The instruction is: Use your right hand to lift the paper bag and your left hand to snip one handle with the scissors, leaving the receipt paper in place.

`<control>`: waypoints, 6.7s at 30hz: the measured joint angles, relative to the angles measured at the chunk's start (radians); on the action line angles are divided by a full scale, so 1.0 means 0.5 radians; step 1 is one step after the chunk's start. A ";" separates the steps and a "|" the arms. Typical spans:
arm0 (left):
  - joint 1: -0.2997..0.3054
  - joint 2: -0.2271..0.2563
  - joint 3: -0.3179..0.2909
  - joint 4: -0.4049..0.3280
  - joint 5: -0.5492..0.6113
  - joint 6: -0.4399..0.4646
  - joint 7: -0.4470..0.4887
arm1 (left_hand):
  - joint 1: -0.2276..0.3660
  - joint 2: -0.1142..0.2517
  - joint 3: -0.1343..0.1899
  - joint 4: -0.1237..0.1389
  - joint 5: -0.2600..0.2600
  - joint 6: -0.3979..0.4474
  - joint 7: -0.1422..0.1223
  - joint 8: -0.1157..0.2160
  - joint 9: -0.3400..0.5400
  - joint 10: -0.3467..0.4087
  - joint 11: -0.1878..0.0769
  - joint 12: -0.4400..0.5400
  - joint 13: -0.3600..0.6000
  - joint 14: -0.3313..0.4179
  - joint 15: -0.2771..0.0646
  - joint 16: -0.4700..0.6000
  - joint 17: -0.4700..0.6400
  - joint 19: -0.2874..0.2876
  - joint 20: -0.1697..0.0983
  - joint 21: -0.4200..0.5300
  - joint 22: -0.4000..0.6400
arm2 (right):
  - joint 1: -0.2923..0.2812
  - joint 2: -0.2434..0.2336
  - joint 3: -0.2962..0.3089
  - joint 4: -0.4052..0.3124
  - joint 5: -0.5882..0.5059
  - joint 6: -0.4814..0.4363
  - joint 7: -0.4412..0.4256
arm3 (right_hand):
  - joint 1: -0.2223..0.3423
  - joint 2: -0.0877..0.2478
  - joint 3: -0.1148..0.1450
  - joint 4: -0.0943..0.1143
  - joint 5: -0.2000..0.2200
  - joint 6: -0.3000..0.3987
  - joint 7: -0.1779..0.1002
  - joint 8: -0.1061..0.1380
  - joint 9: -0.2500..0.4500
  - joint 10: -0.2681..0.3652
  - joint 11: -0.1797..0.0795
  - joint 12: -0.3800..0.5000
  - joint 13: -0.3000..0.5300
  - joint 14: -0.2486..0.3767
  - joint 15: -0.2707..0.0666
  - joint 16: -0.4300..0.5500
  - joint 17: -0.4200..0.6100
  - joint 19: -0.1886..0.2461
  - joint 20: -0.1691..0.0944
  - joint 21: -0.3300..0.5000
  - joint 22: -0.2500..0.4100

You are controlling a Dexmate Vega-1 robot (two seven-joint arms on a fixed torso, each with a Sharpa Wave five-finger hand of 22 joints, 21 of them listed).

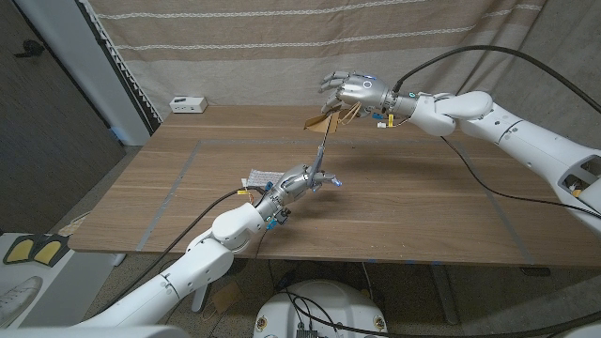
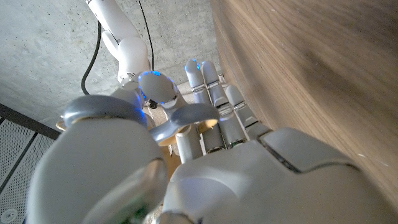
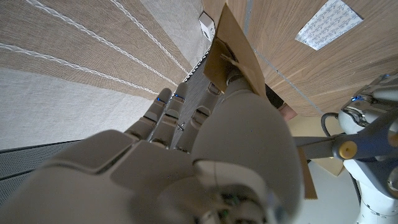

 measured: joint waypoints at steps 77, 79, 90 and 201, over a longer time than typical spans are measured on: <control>-0.044 -0.085 0.004 0.046 -0.297 0.086 -0.205 | 0.099 -0.053 0.180 -0.002 0.838 0.034 0.005 0.000 0.889 0.021 0.002 1.023 0.264 0.574 -0.107 0.824 0.864 -0.013 0.000 0.223 -0.146 | -0.187 0.089 0.115 0.316 0.428 -0.119 -0.187 | -0.005 -0.004 0.005 0.002 0.001 -0.011 -0.004 -0.006 0.009 0.033 0.004 0.007 0.019 0.061 -0.003 -0.008 0.005 0.065 0.000 0.046 -0.002; -0.044 -0.083 0.002 0.046 -0.299 0.087 -0.207 | 0.099 -0.053 0.180 -0.002 0.839 0.034 0.005 0.000 0.898 0.021 0.002 1.023 0.258 0.574 -0.107 0.824 0.857 -0.013 0.000 0.223 -0.146 | -0.189 0.093 0.115 0.322 0.439 -0.120 -0.187 | -0.005 -0.005 0.005 0.002 0.001 -0.011 -0.004 -0.006 0.009 0.036 0.001 0.006 0.018 0.068 0.004 -0.008 0.005 0.073 0.008 0.046 -0.010; -0.056 -0.079 0.000 0.043 -0.328 0.131 -0.216 | 0.112 -0.040 0.152 0.037 0.919 0.034 0.005 0.000 0.066 0.021 0.002 0.839 0.007 0.574 -0.107 0.735 0.642 0.009 0.000 0.213 -0.217 | -0.214 0.097 0.110 0.332 0.470 -0.124 -0.197 | -0.005 -0.005 0.004 0.002 0.001 -0.011 -0.004 -0.006 0.009 0.036 0.001 0.006 0.016 0.068 0.004 -0.008 0.005 0.086 0.000 0.046 -0.010; -0.145 0.212 0.017 0.016 -0.036 0.338 -0.213 | -0.753 0.023 -0.601 0.006 -0.109 -1.024 -0.486 -1.710 -0.861 -0.448 -0.382 -0.436 -0.341 -0.263 0.030 -0.024 -0.104 0.115 0.136 -0.225 -0.589 | -0.359 0.005 0.252 -0.017 0.480 -0.433 0.048 | -0.008 -0.008 0.003 0.003 -0.002 -0.010 -0.003 -0.016 0.009 0.038 -0.002 0.015 0.003 0.093 0.000 -0.008 0.000 0.086 0.000 0.077 -0.009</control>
